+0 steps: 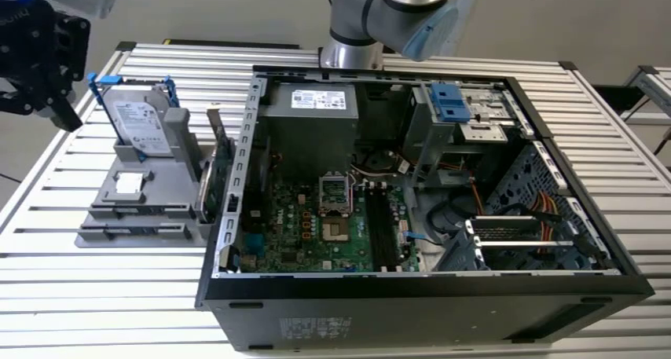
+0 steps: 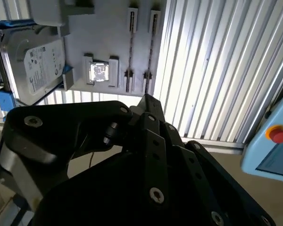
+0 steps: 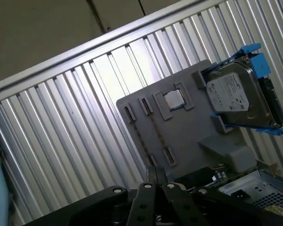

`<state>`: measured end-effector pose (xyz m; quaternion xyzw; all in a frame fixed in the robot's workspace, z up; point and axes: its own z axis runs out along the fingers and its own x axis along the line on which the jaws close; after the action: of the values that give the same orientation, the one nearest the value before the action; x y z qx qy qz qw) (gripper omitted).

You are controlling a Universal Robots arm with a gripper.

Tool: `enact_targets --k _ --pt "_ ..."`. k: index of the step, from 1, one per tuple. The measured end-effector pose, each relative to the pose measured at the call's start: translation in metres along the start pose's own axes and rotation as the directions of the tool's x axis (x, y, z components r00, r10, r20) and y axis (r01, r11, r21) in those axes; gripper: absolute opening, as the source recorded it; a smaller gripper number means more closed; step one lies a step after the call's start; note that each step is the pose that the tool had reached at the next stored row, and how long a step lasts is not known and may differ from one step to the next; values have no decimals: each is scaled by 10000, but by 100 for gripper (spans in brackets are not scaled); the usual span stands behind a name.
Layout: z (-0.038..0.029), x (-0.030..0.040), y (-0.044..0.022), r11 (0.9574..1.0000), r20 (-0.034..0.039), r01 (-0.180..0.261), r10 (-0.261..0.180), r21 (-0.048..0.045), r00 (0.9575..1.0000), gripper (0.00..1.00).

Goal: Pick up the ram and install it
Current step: 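Pick up the ram and move it above insertion slot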

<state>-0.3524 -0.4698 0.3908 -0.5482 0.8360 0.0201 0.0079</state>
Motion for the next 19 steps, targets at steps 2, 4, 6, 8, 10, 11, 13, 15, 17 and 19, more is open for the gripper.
enact_targets --k 2,4,6,8,10,11,13,15,17,19 --pt "2 0 0 9994 4 352 -352 20 9994 0" --pt "3 0 0 9974 9 718 -718 42 9974 0" --pt "5 0 0 9942 13 1070 -1070 60 9943 0" --pt "6 0 0 9898 12 1424 -1424 72 9898 0" --pt "8 0 0 9844 11 1758 -1758 77 9844 0" --pt "7 0 0 9812 8 1927 -1927 77 9813 0" --pt "9 0 0 9739 4 2269 -2269 74 9739 0" --pt "10 0 0 9655 1 2603 -2603 68 9655 0" --pt "12 0 0 9562 -3 2926 -2926 60 9562 0" --pt "13 1 0 9472 -5 3206 -3206 52 9472 0"
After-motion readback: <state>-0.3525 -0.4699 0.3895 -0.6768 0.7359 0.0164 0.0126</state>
